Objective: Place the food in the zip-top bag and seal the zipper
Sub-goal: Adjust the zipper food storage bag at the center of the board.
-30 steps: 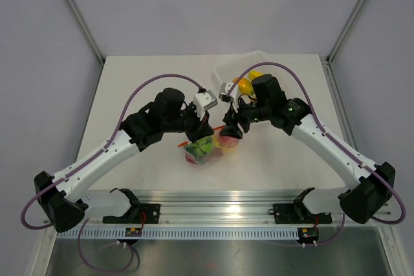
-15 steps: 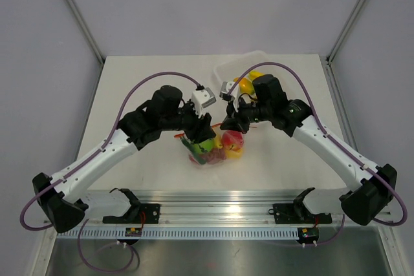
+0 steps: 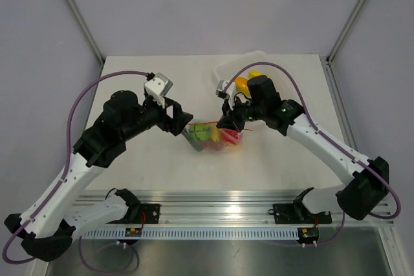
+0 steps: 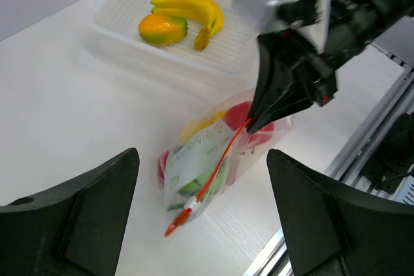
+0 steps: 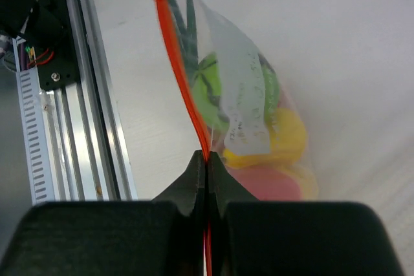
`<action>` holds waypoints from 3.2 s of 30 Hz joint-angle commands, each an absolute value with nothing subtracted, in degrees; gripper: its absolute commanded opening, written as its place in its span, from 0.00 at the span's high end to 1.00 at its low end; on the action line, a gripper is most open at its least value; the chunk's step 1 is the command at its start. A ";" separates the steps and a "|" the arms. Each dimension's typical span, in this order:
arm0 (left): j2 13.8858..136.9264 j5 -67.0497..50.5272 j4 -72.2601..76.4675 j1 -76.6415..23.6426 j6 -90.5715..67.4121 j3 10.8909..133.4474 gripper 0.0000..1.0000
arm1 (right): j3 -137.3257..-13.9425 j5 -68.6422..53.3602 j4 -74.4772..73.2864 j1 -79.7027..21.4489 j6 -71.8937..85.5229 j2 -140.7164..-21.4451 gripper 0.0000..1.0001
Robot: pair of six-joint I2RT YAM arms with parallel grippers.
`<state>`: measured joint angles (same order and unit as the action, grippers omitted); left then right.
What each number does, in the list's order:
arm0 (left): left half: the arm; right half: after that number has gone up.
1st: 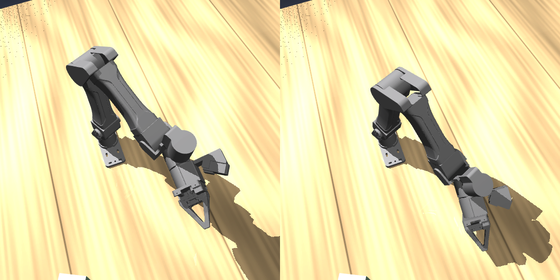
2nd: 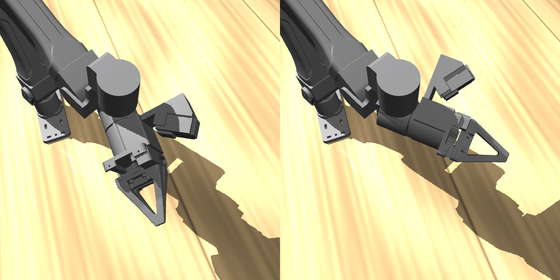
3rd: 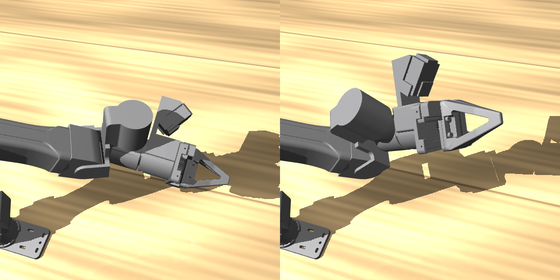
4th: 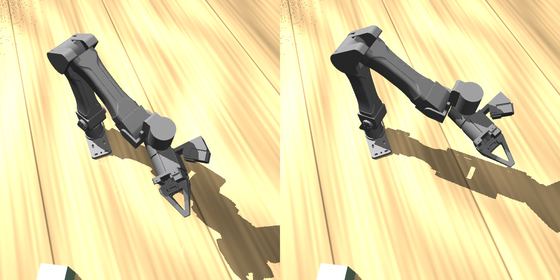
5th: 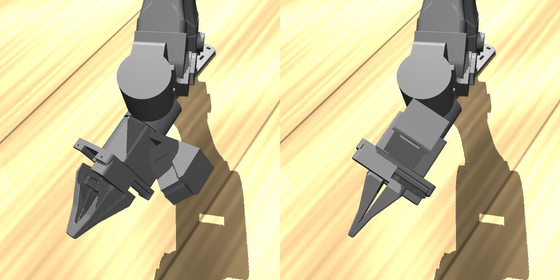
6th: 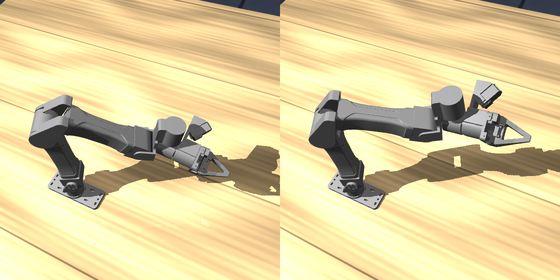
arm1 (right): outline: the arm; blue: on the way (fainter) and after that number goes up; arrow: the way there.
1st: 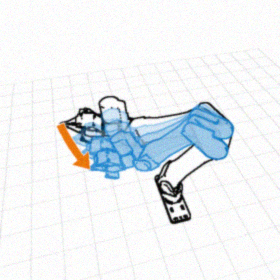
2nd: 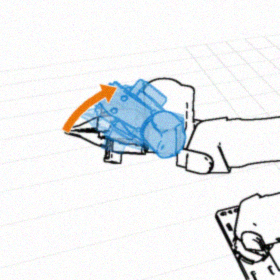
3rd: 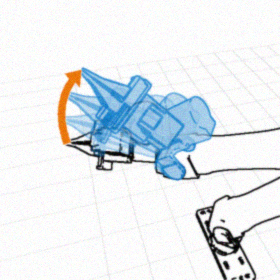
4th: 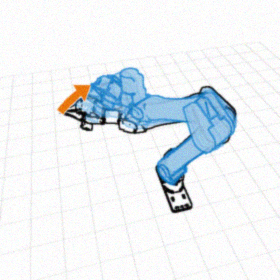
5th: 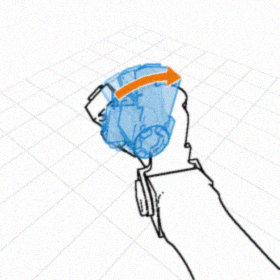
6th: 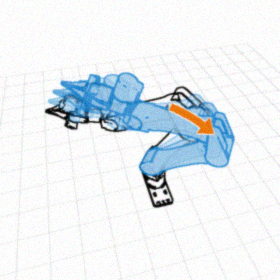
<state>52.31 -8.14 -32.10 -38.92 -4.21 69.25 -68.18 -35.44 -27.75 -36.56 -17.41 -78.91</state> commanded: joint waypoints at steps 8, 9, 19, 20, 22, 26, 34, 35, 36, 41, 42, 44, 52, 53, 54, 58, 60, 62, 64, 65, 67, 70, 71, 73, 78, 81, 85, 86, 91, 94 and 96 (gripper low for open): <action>49.83 -1.93 -31.55 -37.79 -7.29 69.53 0.17 | -61.80 -34.28 -20.74 -37.62 -15.82 -73.46 1.00; 50.18 -2.02 -31.47 -37.79 -7.82 69.09 0.17 | -60.05 -33.84 -20.66 -37.62 -15.56 -76.70 1.00; 48.35 -0.79 -31.46 -37.44 -8.44 71.80 0.17 | -74.09 -34.27 -25.58 -39.20 -16.35 -69.18 1.00; 48.08 -0.62 -31.64 -37.44 -8.44 72.07 0.17 | -73.92 -34.54 -25.32 -39.20 -16.35 -68.56 1.00; 47.72 -0.70 -31.73 -37.44 -8.53 71.90 0.17 | -70.85 -34.02 -24.18 -39.20 -16.52 -68.20 1.00; 48.07 -0.62 -31.55 -37.44 -8.61 70.67 0.17 | -64.26 -32.17 -23.11 -39.20 -16.35 -73.72 1.00; 50.09 -3.68 -33.13 -37.44 -4.14 70.14 0.23 | -67.41 -32.08 -25.32 -39.20 -17.75 -75.15 1.00; 50.53 -4.74 -33.57 -37.44 -2.74 69.96 0.27 | -67.33 -31.99 -25.31 -39.20 -18.01 -74.45 1.00; 51.49 -6.23 -34.36 -37.44 -0.38 69.79 0.29 | -67.76 -32.08 -25.83 -39.20 -18.54 -73.66 1.00; 53.70 -12.29 -34.19 -37.44 10.08 65.31 0.35 | -69.70 -32.25 -29.26 -39.20 -20.12 -73.65 1.00; 54.05 -13.78 -34.36 -37.44 11.93 64.87 0.40 | -69.70 -32.43 -29.70 -39.20 -20.30 -73.74 1.00; 54.75 -15.55 -34.72 -37.44 15.62 63.82 0.42 | -69.61 -32.52 -30.14 -39.20 -20.91 -73.56 1.00; 51.25 -20.03 -31.64 -37.44 29.08 57.23 0.55 | -69.79 -33.22 -30.94 -39.20 -21.53 -73.74 1.00; 50.46 -20.13 -30.86 -37.44 30.66 56.52 0.55 | -69.87 -33.22 -30.94 -39.20 -21.53 -73.74 1.00; 50.28 -20.47 -30.94 -37.44 31.20 55.82 0.55 | -69.87 -33.40 -30.85 -39.20 -21.53 -73.74 1.00; 50.80 -20.48 -31.55 -37.44 32.25 55.46 0.55 | -70.05 -33.66 -30.85 -39.20 -21.62 -74.18 1.00; 51.67 -20.30 -31.29 -37.44 32.61 55.46 0.57 | -70.31 -34.10 -30.76 -39.20 -21.27 -74.44 1.00; 52.47 -19.95 -31.12 -37.44 33.05 55.72 0.60 | -70.49 -34.28 -30.76 -39.20 -21.18 -74.62 1.00; 53.43 -19.60 -31.29 -37.44 33.22 55.98 0.63 | -70.58 -34.45 -30.67 -39.20 -21.09 -74.71 1.00; 53.61 -19.69 -31.20 -37.44 33.48 55.90 0.65 | -70.58 -34.37 -30.67 -39.20 -21.01 -74.71 1.00; 53.96 -19.86 -30.85 -37.44 33.66 55.81 0.67 | -70.49 -34.37 -30.76 -39.20 -20.92 -74.71 1.00; 54.05 -20.57 -30.59 -37.44 33.58 55.81 0.74 | -70.40 -34.19 -30.76 -39.20 -20.83 -74.53 1.00; 54.05 -20.57 -30.59 -37.44 33.49 55.81 0.78 | -70.40 -34.10 -30.85 -39.20 -20.74 -74.44 1.00; 53.88 -20.65 -30.76 -37.44 33.40 55.81 0.89 | -70.31 -34.01 -30.76 -39.20 -20.74 -74.44 1.00; 52.82 -19.69 -30.94 -37.44 33.57 55.46 0.96 | -70.22 -34.01 -30.85 -39.20 -20.92 -74.27 1.00; 52.03 -18.64 -30.24 -37.44 33.31 54.93 0.89 | -70.31 -34.28 -30.76 -39.20 -20.74 -74.18 1.00; 51.42 -17.05 -28.39 -37.44 32.87 54.14 0.55 | -70.40 -34.63 -30.67 -39.11 -20.57 -74.18 1.00; 51.33 -16.79 -28.30 -37.44 32.96 53.97 0.54 | -70.49 -34.72 -30.76 -39.20 -20.65 -74.18 1.00; 52.73 -16.00 -28.04 -37.44 33.66 54.23 0.51 | -70.57 -34.89 -30.76 -39.20 -20.48 -74.35 1.00; 53.79 -16.08 -28.04 -37.44 34.19 54.58 0.52 | -70.66 -34.98 -30.67 -39.20 -20.30 -74.44 1.00; 54.40 -16.17 -28.12 -37.44 34.36 54.93 0.52 | -70.66 -35.16 -30.59 -39.20 -20.21 -74.53 1.00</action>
<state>53.43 -16.91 -31.09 -37.60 33.17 54.17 -67.92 -33.32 -31.70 -38.81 -20.58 -74.81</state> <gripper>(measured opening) 0.481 0.012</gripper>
